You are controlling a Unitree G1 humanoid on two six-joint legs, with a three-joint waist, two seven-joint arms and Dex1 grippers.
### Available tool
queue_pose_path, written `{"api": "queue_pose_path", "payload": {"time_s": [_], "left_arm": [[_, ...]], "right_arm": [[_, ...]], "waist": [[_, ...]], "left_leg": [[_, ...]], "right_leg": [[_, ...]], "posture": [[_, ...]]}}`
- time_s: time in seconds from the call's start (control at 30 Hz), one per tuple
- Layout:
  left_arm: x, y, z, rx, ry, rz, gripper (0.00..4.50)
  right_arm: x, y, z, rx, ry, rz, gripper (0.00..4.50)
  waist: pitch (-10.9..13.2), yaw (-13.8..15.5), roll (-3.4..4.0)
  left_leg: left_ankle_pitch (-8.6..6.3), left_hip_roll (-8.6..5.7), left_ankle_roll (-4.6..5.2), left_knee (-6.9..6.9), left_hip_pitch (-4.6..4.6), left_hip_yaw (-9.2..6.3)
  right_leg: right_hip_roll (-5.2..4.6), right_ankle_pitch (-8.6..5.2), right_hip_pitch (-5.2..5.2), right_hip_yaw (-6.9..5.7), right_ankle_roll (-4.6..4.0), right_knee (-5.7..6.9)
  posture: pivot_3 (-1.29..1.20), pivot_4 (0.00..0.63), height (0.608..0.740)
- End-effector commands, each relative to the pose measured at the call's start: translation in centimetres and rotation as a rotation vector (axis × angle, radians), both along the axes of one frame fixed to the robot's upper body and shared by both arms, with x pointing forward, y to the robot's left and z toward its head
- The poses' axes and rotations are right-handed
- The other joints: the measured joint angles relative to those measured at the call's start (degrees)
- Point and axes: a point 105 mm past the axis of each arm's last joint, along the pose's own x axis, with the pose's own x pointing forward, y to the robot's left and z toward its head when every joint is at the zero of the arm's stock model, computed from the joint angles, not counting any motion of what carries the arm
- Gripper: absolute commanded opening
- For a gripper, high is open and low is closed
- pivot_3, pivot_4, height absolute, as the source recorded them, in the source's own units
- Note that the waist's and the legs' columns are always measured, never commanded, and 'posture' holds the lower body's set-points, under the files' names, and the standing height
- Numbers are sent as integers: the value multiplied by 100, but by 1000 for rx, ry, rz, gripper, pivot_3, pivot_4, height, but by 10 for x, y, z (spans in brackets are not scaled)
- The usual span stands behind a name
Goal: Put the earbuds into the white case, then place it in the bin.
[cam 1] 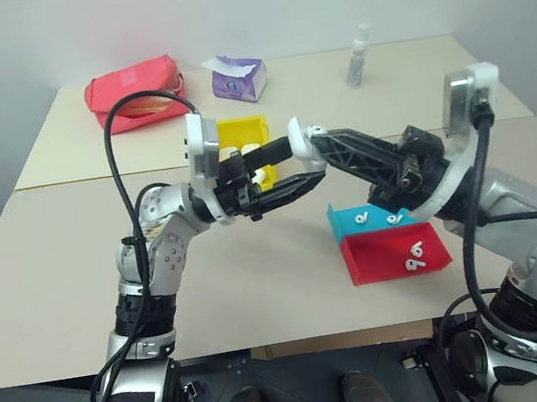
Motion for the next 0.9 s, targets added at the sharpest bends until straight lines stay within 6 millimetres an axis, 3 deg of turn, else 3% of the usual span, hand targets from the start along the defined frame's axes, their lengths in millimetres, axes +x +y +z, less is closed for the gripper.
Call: {"api": "queue_pose_path", "payload": {"time_s": [0.03, 0.37, 0.67, 0.9], "left_arm": [[-4, -2, 18, -40, -73, 2, 2768], [-2, -3, 19, -50, -78, 9, 2768], [0, -1, 20, -55, -80, 15, 2768], [1, 0, 20, -52, -79, 16, 2768]], "right_arm": [[-8, 6, 2, 1, -16, 47, 633], [-4, 5, -2, -17, 8, 30, 633], [-3, 3, -4, -46, 11, 21, 3693], [-7, 1, -2, -51, 0, 27, 3693]], "waist": [[0, 1, 0], [0, 5, 0], [1, 7, -2], [1, 11, -2]], "left_leg": [[0, 0, 0, 0, 0, 0], [-1, 0, 2, 0, -1, 0], [-2, 1, 4, 1, -2, 0], [-3, 1, 5, 1, -2, 1]], "right_leg": [[0, 0, 0, 0, 0, 0], [0, 0, 1, 0, 0, -8], [0, 0, 1, 0, 0, -11], [0, 0, 1, 0, 0, -11]], "posture": [[0, 150, 740], [0, 150, 740], [0, 150, 740], [0, 150, 740]]}}
